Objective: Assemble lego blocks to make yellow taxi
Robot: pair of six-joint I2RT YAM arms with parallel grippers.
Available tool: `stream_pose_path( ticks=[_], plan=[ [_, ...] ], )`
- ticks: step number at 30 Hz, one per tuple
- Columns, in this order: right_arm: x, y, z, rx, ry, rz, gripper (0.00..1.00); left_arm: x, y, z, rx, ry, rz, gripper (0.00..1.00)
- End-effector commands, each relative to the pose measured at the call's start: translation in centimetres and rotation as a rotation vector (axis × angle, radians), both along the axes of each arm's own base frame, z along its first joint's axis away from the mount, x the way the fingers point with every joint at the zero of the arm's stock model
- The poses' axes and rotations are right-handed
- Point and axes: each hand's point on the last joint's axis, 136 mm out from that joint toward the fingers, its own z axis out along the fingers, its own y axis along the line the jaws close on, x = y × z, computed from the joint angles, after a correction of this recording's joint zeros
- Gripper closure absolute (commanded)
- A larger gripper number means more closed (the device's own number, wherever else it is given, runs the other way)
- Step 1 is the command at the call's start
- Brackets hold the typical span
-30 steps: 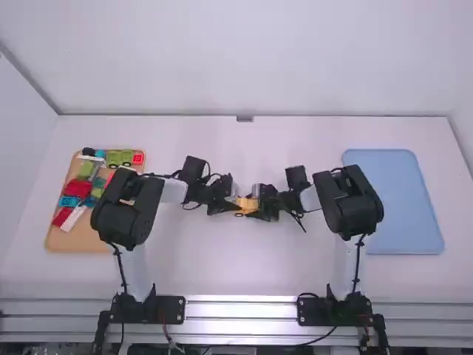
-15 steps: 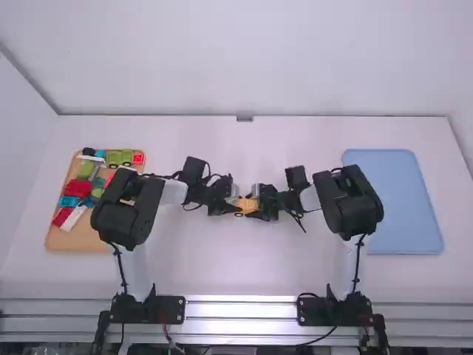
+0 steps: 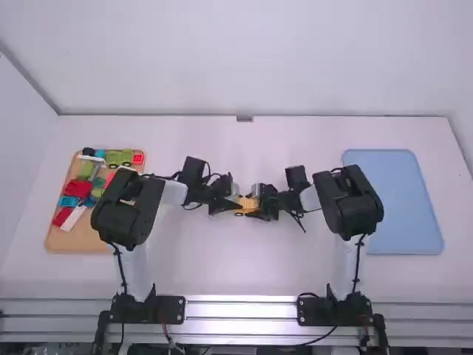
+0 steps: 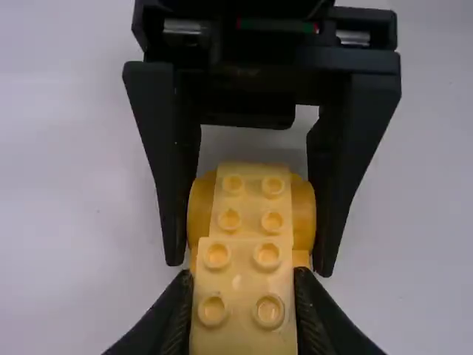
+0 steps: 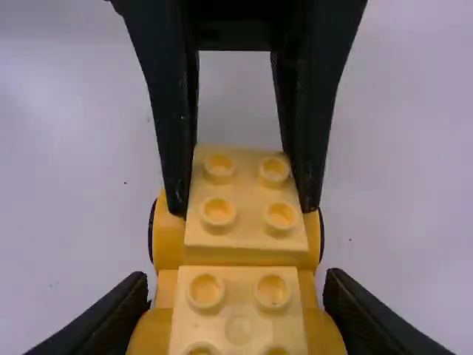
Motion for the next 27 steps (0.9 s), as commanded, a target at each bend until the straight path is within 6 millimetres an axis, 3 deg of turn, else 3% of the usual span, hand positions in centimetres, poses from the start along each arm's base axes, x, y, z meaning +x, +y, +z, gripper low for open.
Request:
stream_pose_path(
  ticks=[1, 3, 4, 9, 10, 11, 15, 18, 22, 23, 26, 27],
  plan=[
    [-0.8, -0.2, -1.6, -0.051, 0.028, -0.007, 0.55, -0.6, -0.3, -0.5, 0.000, 0.011, -0.018, 0.87],
    [-0.9, -0.1, -1.6, -0.051, 0.027, -0.007, 0.54, -0.7, -0.3, -0.6, 0.001, 0.015, -0.021, 0.82],
    [-0.9, -0.1, -1.6, -0.051, 0.027, -0.007, 0.54, -0.8, -0.2, -0.6, 0.002, 0.018, -0.020, 0.68],
    [-0.8, -0.2, -1.6, -0.052, 0.027, -0.007, 0.51, -0.8, -0.4, -0.4, -0.009, 0.016, -0.027, 0.42],
    [-0.8, -0.2, -1.6, -0.051, 0.027, -0.010, 0.51, -0.8, -0.5, -0.2, -0.022, 0.014, -0.032, 0.16],
    [-0.7, -0.3, -1.6, -0.051, 0.027, -0.013, 0.51, -0.8, -0.6, 0.1, -0.039, 0.016, -0.035, 0.04],
    [-0.7, -0.4, -1.6, -0.051, 0.034, -0.017, 0.51, -0.5, -0.5, 1.5, -0.090, 0.012, -0.035, 0.03],
    [-0.7, -0.4, -1.6, -0.051, 0.035, -0.018, 0.51, -0.3, -0.1, 3.0, -0.122, -0.004, -0.037, 0.07],
    [-0.7, -0.4, -1.6, -0.051, 0.034, -0.018, 0.51, -0.3, 0.5, 5.5, -0.198, -0.026, -0.058, 0.19],
    [-0.7, -0.4, -1.6, -0.051, 0.035, -0.018, 0.51, -0.3, 0.6, 5.7, -0.202, -0.026, -0.056, 0.29],
    [-0.7, -0.4, -1.6, -0.051, 0.034, -0.018, 0.51, -0.4, 0.7, 5.3, -0.184, -0.013, -0.047, 0.74],
    [-0.7, -0.4, -1.6, -0.051, 0.034, -0.017, 0.51, -0.5, 0.6, 4.7, -0.154, 0.006, -0.036, 0.97]
  ],
)
